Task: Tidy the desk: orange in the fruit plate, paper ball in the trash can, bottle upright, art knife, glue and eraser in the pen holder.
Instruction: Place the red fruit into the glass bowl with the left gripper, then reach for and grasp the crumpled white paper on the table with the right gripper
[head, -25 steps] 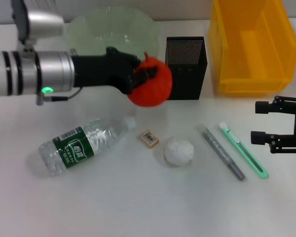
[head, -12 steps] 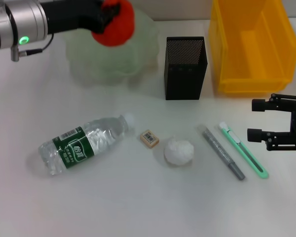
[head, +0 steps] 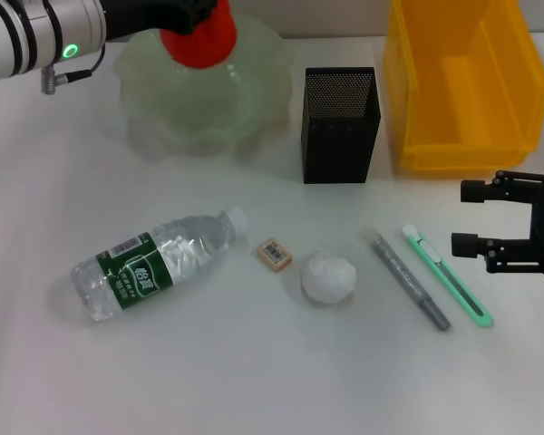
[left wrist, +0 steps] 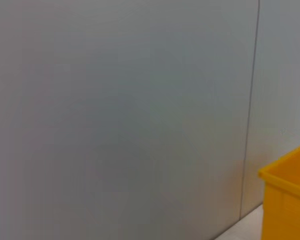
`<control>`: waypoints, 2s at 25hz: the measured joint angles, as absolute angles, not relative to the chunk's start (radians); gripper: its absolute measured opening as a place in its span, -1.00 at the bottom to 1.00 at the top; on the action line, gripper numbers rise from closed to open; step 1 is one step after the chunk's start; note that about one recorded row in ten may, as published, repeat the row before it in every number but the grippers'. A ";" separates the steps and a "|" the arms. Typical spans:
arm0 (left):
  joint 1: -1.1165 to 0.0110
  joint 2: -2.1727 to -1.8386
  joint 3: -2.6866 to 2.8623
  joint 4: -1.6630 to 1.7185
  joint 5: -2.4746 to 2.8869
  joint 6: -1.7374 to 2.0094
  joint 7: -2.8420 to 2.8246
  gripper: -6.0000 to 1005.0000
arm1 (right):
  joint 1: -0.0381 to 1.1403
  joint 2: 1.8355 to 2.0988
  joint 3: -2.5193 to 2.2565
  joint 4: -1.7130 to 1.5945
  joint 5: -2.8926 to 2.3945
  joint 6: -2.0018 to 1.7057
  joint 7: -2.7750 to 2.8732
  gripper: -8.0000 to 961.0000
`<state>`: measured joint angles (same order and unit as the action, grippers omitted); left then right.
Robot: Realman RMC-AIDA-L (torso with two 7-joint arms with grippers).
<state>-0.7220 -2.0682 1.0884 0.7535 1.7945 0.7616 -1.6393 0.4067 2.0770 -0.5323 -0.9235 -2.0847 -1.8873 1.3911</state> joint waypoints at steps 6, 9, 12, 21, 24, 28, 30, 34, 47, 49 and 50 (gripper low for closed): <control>-0.725 -2.068 1.089 0.752 1.794 0.747 -1.636 -0.09 | 0.410 2.077 -0.532 -0.921 -2.085 -1.867 1.389 0.60; -0.725 -2.068 1.090 0.752 1.794 0.745 -1.632 0.11 | 0.413 2.077 -0.533 -0.916 -2.085 -1.855 1.389 0.60; -0.718 -2.068 1.089 0.755 1.782 0.781 -1.605 0.28 | 0.417 2.077 -0.534 -0.915 -2.083 -1.854 1.390 0.60; -0.587 -2.047 1.002 0.846 1.654 1.268 -1.480 0.72 | 0.453 2.075 -0.608 -1.023 -2.099 -1.864 1.633 0.60; -0.547 -2.041 0.952 0.853 1.653 1.451 -1.449 0.72 | 0.475 2.075 -0.675 -1.086 -2.126 -1.865 1.740 0.59; -0.483 -2.028 0.915 0.848 1.654 1.627 -1.410 0.72 | 0.508 2.077 -0.765 -1.163 -2.162 -1.866 1.872 0.58; -0.448 -2.021 0.912 0.845 1.657 1.676 -1.393 0.72 | 0.533 2.076 -0.808 -1.212 -2.193 -1.867 1.946 0.57; -0.396 -2.012 0.908 0.845 1.657 1.728 -1.366 0.71 | 0.592 2.075 -0.906 -1.296 -2.276 -1.880 2.089 0.57; -0.347 -2.011 0.850 0.792 1.658 1.736 -1.322 0.71 | 0.851 2.079 -1.257 -1.299 -2.535 -1.870 2.449 0.53; -0.347 -2.014 0.850 0.790 1.658 1.737 -1.322 0.70 | 0.862 2.082 -1.314 -1.298 -2.539 -1.847 2.486 0.53; -0.346 -2.015 0.849 0.790 1.658 1.736 -1.322 0.70 | 0.866 2.084 -1.379 -1.298 -2.544 -1.819 2.521 0.53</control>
